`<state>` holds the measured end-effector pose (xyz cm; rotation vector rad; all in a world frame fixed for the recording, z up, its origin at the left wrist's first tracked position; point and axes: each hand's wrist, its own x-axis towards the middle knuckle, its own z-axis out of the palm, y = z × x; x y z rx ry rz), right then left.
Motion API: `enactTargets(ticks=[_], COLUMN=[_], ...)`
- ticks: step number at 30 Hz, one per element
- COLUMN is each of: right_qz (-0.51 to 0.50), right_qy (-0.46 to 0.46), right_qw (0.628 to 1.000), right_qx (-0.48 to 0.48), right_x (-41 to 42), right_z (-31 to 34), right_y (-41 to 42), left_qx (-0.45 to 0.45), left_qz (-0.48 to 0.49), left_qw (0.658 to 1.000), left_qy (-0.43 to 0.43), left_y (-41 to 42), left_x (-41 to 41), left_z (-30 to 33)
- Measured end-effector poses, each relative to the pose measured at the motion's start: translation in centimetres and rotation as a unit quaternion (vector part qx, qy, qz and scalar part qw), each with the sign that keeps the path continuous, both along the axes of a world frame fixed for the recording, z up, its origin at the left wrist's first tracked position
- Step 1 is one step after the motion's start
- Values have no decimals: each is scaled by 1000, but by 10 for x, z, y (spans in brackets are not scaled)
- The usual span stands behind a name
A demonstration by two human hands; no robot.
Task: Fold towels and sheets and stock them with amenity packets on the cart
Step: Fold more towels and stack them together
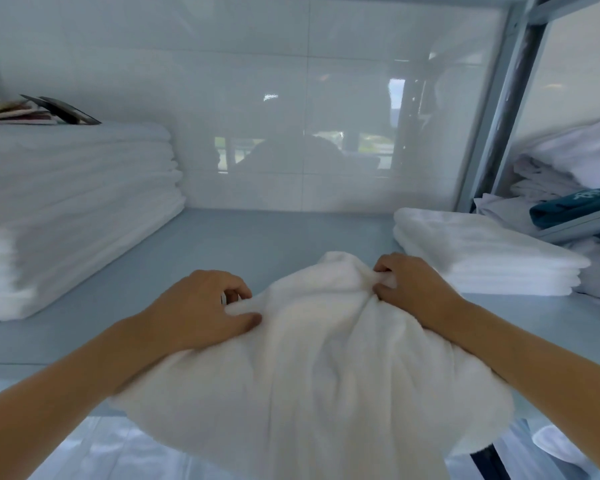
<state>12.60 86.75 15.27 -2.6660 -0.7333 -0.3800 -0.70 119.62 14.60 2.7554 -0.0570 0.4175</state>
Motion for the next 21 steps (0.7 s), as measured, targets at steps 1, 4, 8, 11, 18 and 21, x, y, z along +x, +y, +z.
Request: enactTargets(ticks=[1, 4, 8, 11, 18, 21], right_qz=[3, 21, 41, 43, -58, 62], right_qy=[-12, -72, -186, -283, -137, 30], right_qw=[1000, 996, 967, 927, 988, 997], right_qx=[6, 39, 169, 242, -37, -32], right_x=[1, 4, 12, 21, 42, 41], right_z=[0, 5, 44, 79, 23, -7], right_y=[0, -1, -1, 10, 41, 27], left_qx=[-18, -41, -7, 115, 141, 105], left_qz=[-14, -23, 10, 45, 125, 70], left_qw=[1000, 999, 981, 923, 981, 981], left_qy=[16, -2, -195, -364, 43, 147], left_y=[0, 2, 12, 14, 5, 23], left_x=[-4, -9, -7, 7, 44, 34], left_z=[3, 15, 53, 86, 44, 11])
